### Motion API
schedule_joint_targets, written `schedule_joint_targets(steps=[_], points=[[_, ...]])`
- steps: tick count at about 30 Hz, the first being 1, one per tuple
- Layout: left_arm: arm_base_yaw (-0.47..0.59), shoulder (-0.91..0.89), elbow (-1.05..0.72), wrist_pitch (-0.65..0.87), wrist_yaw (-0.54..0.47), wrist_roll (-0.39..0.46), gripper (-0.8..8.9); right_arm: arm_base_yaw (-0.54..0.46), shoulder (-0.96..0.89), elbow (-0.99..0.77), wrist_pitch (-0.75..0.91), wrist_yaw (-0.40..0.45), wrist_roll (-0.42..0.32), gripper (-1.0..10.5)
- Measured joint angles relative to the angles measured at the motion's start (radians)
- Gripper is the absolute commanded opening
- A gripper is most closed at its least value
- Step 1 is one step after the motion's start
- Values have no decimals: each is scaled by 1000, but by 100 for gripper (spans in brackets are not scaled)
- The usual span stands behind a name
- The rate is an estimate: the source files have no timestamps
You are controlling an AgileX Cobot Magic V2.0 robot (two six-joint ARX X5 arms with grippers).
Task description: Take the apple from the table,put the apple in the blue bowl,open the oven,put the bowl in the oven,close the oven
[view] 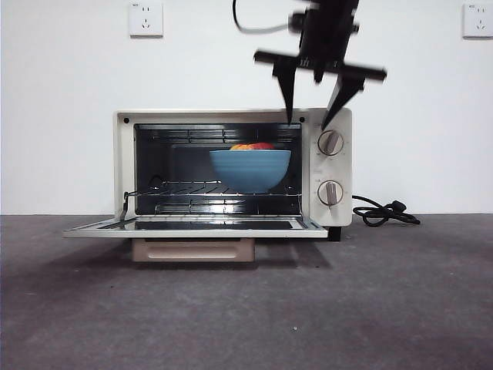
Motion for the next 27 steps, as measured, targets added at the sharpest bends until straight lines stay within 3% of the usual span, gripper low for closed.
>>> schedule_joint_targets(steps=[9,14,17,22,27], points=[[1,21,0,43,-49,46,-8,59,-197,0,-93,143,-198,252],[25,64,-48,94,-46,62,-8,84,-292,3,-190,157,-313,245],[55,76,-131,160,-5,64,-8,87,-351,-28,-211,171,-356,139],[112,80,-313,295,84,52,-8,86,-522,-247,-76,183,-422,-3],[204,87,-454,400,202,-1,-9,57,-766,-574,103,175,-468,-8]])
